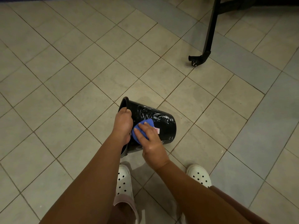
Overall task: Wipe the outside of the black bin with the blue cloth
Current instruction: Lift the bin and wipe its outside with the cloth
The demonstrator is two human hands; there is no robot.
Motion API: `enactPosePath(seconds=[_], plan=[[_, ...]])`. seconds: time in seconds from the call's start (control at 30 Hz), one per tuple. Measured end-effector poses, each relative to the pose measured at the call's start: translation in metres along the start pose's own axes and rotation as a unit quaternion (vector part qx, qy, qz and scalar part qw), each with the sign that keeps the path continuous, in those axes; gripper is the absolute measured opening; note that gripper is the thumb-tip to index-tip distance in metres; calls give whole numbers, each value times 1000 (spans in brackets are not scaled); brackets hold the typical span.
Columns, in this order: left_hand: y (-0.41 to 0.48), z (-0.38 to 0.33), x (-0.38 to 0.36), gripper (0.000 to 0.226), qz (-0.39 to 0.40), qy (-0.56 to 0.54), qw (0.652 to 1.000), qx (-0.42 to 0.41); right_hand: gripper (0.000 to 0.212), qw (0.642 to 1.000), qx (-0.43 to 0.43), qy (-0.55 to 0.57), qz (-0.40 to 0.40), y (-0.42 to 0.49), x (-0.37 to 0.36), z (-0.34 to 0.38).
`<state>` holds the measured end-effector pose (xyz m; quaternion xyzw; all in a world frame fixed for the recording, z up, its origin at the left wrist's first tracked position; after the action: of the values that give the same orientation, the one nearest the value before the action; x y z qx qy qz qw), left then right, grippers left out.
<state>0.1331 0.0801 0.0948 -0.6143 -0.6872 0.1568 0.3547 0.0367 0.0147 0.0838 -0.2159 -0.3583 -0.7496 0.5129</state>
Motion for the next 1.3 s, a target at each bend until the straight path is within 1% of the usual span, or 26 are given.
enactPosePath(seconds=[0.1,0.17,0.3,0.4,0.47,0.57,0.67,0.73,0.77,0.87,0.93,1.0,1.03,1.13,1.2,1.23,1.3], plan=[[-1,1,-1,31,5,-2,1000,3,55,996,-77,33,4,25,-2,-6],[-1,1,0,31,6,-8,1000,10,53,995,-92,29,11,33,-3,-10],[-3,-2,-1,32,18,-7,1000,0,58,1000,-26,13,0,8,5,-1],[-5,-4,-2,31,18,1,1000,-4,60,1000,-12,13,-3,3,6,0],[-8,-4,-1,31,18,6,1000,-7,57,999,-45,18,10,18,6,-1],[-12,-2,-1,30,24,1,1000,-1,61,992,-112,33,51,40,6,-10],[-13,-1,-4,30,23,-14,999,22,61,986,-155,15,50,44,9,-21],[-14,3,-4,28,20,-20,998,48,62,989,-142,-12,35,37,9,-20],[-16,5,-3,31,23,-25,997,70,61,991,-132,-10,24,31,8,-18],[-14,14,-4,59,39,-3,993,108,42,992,-120,35,4,16,8,-11],[-13,16,-1,66,32,17,993,113,39,996,-82,33,12,14,7,-6],[-11,16,2,66,25,15,993,116,40,997,-62,32,21,17,4,-9],[-10,17,3,66,23,11,992,120,41,997,-64,27,24,20,2,-12],[-9,17,1,59,16,6,994,110,47,993,-114,2,24,21,2,-25],[-10,17,-3,55,14,10,994,105,47,988,-152,-15,6,15,6,-26],[-10,16,-5,54,15,9,994,104,46,989,-146,-31,-8,10,7,-23],[-10,15,-6,51,17,7,995,100,56,991,-119,-38,-40,0,6,-10]])
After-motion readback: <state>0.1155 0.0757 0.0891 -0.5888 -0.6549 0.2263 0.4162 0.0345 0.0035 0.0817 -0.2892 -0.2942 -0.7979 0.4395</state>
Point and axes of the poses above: each hand's wrist, its own y-axis towards the middle knuckle, its own x-axis out of the back of the hand, z = x × y, the point moved 7 cm from there along y, towards the middle knuckle, and after that the axes turned 11 degrees about -z, right-handed, at the moved point
